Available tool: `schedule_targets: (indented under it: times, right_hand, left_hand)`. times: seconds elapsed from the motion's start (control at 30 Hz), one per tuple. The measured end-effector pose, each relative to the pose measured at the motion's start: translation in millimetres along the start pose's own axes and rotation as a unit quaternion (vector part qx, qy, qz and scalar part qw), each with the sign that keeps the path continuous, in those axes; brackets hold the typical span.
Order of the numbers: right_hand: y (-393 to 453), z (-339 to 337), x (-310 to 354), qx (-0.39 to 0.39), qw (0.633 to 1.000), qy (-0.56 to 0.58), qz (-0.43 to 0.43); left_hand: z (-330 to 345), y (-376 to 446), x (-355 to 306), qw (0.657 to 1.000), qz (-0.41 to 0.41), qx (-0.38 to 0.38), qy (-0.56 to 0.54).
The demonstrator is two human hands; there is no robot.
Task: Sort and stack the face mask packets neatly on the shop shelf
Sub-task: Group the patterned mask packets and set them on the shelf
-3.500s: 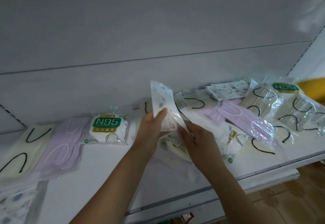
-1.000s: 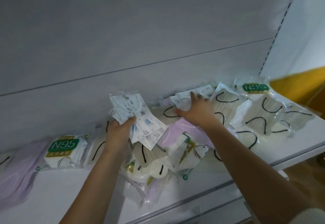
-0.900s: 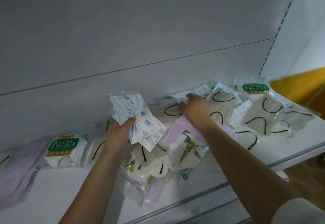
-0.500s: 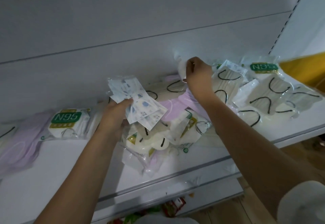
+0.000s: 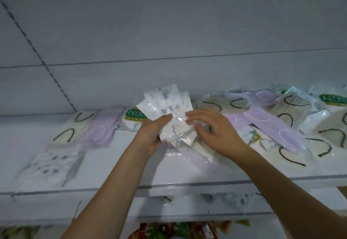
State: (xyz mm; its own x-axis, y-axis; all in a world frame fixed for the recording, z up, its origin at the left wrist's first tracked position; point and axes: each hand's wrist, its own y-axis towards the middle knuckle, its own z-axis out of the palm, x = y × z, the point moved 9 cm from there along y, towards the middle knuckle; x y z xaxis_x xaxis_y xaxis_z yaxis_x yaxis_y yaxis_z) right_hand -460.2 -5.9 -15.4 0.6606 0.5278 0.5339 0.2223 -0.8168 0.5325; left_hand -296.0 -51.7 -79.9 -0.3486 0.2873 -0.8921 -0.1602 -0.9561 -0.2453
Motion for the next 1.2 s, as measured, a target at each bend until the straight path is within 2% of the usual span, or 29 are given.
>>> schedule_targets:
  times: [0.07, 0.13, 0.2, 0.3, 0.33, 0.43, 0.5, 0.57, 0.67, 0.8, 0.87, 0.97, 1.03, 1.13, 1.2]
  right_hand:
    - [4.2, 14.9, 8.2, -0.045, 0.989, 0.095, 0.100]
    - [9.5, 50.7, 16.9, -0.021, 0.937, 0.280, 0.206]
    - [14.4, 86.2, 33.9, 0.010, 0.887, 0.395, 0.240]
    - [15.7, 122.7, 55.9, 0.038, 0.894, 0.387, 0.223]
    - [12.0, 134.9, 57.1, 0.045, 0.889, 0.394, 0.231]
    - [-0.1, 155.3, 61.0, 0.067, 0.910, 0.335, 0.234]
    - [-2.4, 154.3, 59.7, 0.036, 0.907, 0.339, 0.247]
    - [-1.1, 152.6, 61.2, 0.011, 0.880, 0.403, 0.253]
    - [-4.6, 170.0, 63.8, 0.072, 0.868, 0.412, 0.267]
    - [-14.3, 201.0, 54.1, 0.146, 0.894, 0.314, 0.283]
    - [-3.0, 213.2, 62.6, 0.177, 0.904, 0.287, 0.262]
    - [30.7, 228.1, 98.6, 0.247, 0.927, 0.221, 0.176]
    - [55.8, 238.6, 117.9, 0.282, 0.928, 0.198, 0.138]
    - [74.1, 268.2, 123.1, 0.316, 0.911, 0.216, 0.155]
    - [72.2, 292.2, 121.8, 0.313, 0.874, 0.294, 0.225]
  left_hand:
    - [-28.5, -17.8, -16.8, 0.996, 0.063, 0.006, 0.061]
    - [-55.2, -33.3, -27.2, 0.981, 0.107, 0.016, 0.161]
    - [-79.5, -45.2, -31.2, 0.955, 0.125, 0.011, 0.267]
    - [-109.0, -54.9, -27.1, 0.916, 0.139, 0.014, 0.376]
    - [-116.7, -56.2, -21.3, 0.905, 0.132, 0.022, 0.404]
    - [-134.9, -57.8, 3.9, 0.869, 0.092, 0.047, 0.483]
    - [-144.1, -60.1, 7.2, 0.883, 0.087, 0.037, 0.460]
    - [-150.2, -62.8, 1.6, 0.906, 0.101, 0.018, 0.410]
    - [-161.6, -66.2, 4.7, 0.910, 0.094, 0.015, 0.404]
    - [-178.6, -77.4, -6.6, 0.922, 0.101, -0.010, 0.373]
    - [-189.8, -84.5, -29.6, 0.936, 0.122, -0.059, 0.325]
    - [-215.3, -98.3, -64.8, 0.937, 0.147, -0.145, 0.282]
    - [-241.3, -108.5, -78.9, 0.941, 0.141, -0.212, 0.222]
    - [-293.5, -125.7, -80.5, 0.934, 0.124, -0.323, 0.090]
    - [-327.1, -137.7, -77.1, 0.911, 0.124, -0.387, 0.065]
